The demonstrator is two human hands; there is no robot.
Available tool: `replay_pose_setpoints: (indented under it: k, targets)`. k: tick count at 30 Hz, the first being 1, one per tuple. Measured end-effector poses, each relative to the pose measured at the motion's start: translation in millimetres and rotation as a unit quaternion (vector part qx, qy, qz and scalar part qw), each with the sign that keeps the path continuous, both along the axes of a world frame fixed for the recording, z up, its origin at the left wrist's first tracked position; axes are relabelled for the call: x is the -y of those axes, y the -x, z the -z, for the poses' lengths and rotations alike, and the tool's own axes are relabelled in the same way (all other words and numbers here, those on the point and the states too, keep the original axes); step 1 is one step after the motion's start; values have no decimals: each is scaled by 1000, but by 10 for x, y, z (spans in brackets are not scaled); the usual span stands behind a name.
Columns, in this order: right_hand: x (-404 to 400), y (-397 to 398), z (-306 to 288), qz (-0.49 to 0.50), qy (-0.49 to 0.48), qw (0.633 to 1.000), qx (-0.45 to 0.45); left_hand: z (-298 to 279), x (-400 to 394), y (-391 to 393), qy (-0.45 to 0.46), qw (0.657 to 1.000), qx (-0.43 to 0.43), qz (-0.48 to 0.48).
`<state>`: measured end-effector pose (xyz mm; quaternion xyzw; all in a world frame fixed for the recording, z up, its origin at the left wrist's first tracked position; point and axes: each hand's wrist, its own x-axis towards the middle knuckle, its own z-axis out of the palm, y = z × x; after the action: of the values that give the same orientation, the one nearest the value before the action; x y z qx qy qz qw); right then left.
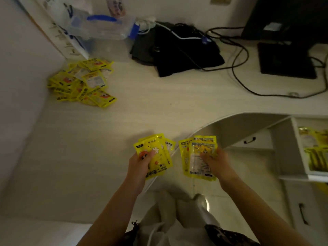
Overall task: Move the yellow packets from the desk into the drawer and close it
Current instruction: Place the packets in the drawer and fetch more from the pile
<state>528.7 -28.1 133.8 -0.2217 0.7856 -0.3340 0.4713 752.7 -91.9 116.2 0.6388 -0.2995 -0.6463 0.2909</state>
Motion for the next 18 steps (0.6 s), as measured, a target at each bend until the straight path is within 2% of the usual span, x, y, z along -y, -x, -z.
replay_pose_setpoints:
  k: [5, 11, 18]
  targets:
    - [-551, 349, -48, 87, -8, 996, -3, 20, -239, 462, 9, 997, 18, 81]
    - [-1308, 812, -77, 182, -25, 983, 3, -11, -682, 1167, -5, 985, -7, 170]
    - [-2395, 1542, -86, 274, -9, 961, 43, 9, -1498, 2209, -7, 978, -7, 210]
